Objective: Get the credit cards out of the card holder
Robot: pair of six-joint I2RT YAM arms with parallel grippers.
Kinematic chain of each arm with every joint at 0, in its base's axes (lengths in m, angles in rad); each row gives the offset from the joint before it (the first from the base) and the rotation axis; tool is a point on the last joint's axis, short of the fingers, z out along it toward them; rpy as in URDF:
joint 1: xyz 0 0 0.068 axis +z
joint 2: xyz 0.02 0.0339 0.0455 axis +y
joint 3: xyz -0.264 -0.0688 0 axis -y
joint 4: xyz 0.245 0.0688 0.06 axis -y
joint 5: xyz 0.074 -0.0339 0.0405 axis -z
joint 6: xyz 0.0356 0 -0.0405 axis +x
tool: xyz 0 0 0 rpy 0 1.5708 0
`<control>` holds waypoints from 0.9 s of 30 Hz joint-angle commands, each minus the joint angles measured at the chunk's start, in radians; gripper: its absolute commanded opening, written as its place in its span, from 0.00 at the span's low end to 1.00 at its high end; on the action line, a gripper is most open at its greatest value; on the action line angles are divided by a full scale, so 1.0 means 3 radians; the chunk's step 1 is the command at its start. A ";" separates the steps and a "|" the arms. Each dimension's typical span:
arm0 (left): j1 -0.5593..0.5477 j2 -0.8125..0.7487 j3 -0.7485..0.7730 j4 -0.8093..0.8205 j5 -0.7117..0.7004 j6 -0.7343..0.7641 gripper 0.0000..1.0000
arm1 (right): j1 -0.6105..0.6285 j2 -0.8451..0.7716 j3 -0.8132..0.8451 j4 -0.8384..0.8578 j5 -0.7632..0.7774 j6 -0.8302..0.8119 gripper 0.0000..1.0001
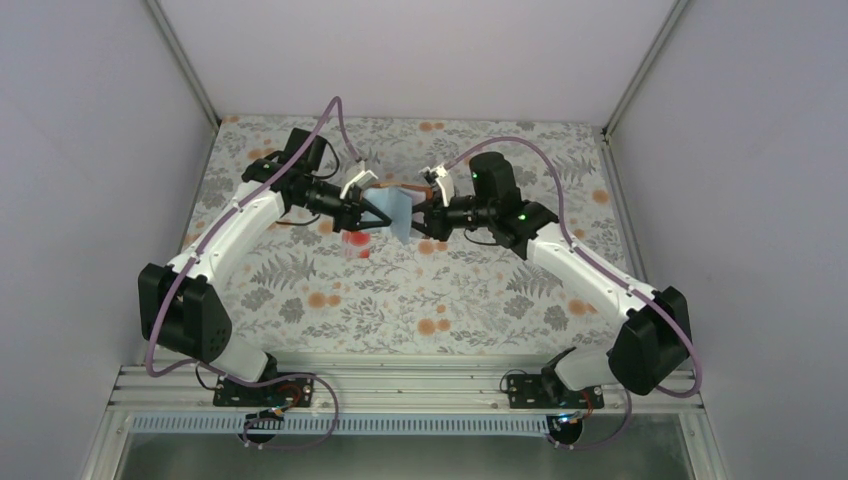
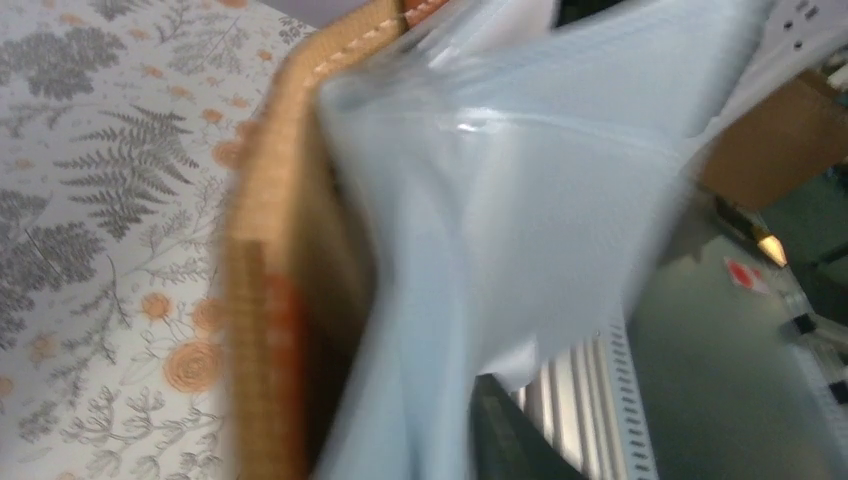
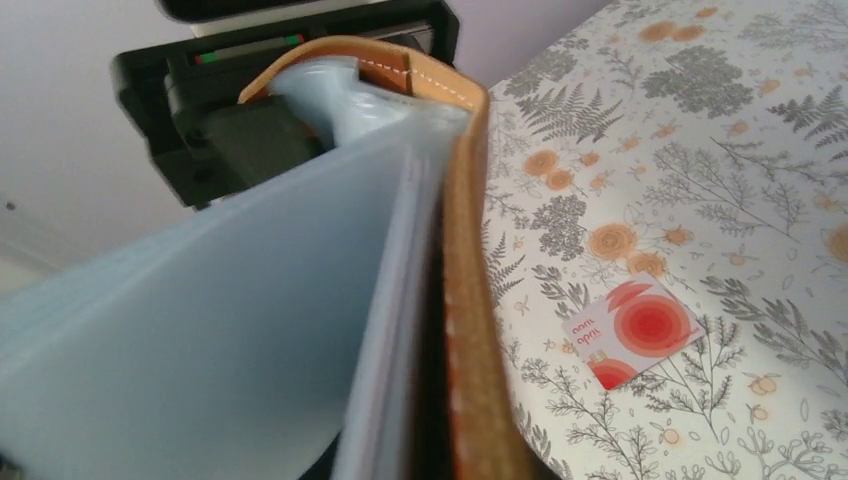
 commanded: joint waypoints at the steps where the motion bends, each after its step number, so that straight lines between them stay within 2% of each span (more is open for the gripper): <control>1: -0.0014 -0.0017 0.0027 0.0062 0.0117 0.0080 0.34 | 0.0086 0.0000 0.0141 0.0138 0.0137 0.0079 0.08; 2: -0.0016 -0.0021 0.0039 0.0063 0.0089 0.0071 0.55 | 0.0088 -0.0008 0.0158 0.0103 0.0215 0.0101 0.05; 3: -0.0011 -0.0023 0.0056 0.0063 0.0046 0.0059 0.70 | 0.0085 -0.0002 0.0178 0.0047 0.0318 0.0123 0.04; 5: -0.0009 -0.0047 0.0083 0.0079 -0.0047 0.0039 0.92 | 0.0084 0.0008 0.0237 -0.0089 0.0588 0.0192 0.04; 6: -0.0007 -0.0062 0.0094 0.0100 -0.0099 0.0021 0.99 | 0.0095 0.0017 0.0277 -0.0166 0.0768 0.0254 0.04; 10: -0.0016 -0.0092 0.0064 0.0314 -0.0446 -0.0190 1.00 | 0.0146 0.0133 0.0443 -0.0401 0.1328 0.0575 0.04; 13: -0.0023 -0.0040 0.0073 0.0447 -0.0860 -0.0355 1.00 | 0.0331 0.0313 0.0667 -0.0662 0.1936 0.0791 0.04; 15: -0.0035 0.0003 0.0112 0.0474 -0.0982 -0.0420 1.00 | 0.0453 0.0415 0.0814 -0.0794 0.2169 0.0860 0.04; 21: -0.0052 0.0114 0.0255 0.0374 -0.0789 -0.0476 1.00 | 0.0645 0.0665 0.1100 -0.0916 0.2329 0.0902 0.04; 27: -0.0052 0.0186 0.0297 0.0395 -0.0808 -0.0560 1.00 | 0.0756 0.0819 0.1235 -0.0849 0.2114 0.0895 0.04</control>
